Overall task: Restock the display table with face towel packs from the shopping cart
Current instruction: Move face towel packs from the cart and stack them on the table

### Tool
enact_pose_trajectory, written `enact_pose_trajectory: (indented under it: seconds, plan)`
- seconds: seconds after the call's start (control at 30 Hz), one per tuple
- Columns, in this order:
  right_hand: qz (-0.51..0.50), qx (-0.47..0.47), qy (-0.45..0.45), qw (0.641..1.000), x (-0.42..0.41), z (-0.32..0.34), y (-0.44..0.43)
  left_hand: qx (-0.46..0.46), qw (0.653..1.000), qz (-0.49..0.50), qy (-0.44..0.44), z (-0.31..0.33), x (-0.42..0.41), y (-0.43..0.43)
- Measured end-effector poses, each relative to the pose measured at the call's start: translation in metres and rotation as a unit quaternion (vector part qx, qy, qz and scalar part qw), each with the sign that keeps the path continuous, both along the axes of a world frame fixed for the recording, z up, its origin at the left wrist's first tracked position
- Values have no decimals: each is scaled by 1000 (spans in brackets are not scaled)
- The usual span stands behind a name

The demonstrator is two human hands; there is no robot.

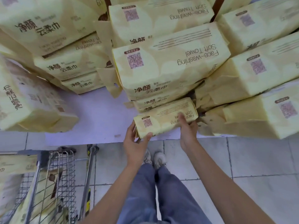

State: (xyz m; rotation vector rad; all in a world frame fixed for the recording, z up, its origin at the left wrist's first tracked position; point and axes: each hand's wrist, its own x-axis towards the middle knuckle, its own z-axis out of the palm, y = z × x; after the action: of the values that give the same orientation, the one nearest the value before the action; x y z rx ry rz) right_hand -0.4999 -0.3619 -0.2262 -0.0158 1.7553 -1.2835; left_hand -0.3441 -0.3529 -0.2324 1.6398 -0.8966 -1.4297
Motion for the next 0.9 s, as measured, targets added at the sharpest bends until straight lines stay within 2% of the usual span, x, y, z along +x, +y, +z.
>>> enact_pose_trajectory:
  seconds: [0.17,0.37,0.47,0.63,0.73,0.83,0.9]
  plan:
    - [-59,12,-16,998,-6,-3,-12,-33,998,-21,-48,-6,-5,-6]
    - [-15,44,-13,999,-10,-9,-6,-39,988,-92,-119,-5,5,-10]
    - [41,68,-2,997,-10,-8,7,-12,978,-126,-165,4,11,-12]
    - [218,98,17,971,1,11,40,22,973,-106,-202,27,31,7]
    - [395,58,74,914,12,27,57,40,965,-128,-225,43,46,31]
    - [552,-4,161,818,18,38,74,37,969,-101,-224,60,55,64]
    - [617,-39,206,759,18,42,82,39,971,-69,-224,67,58,92]
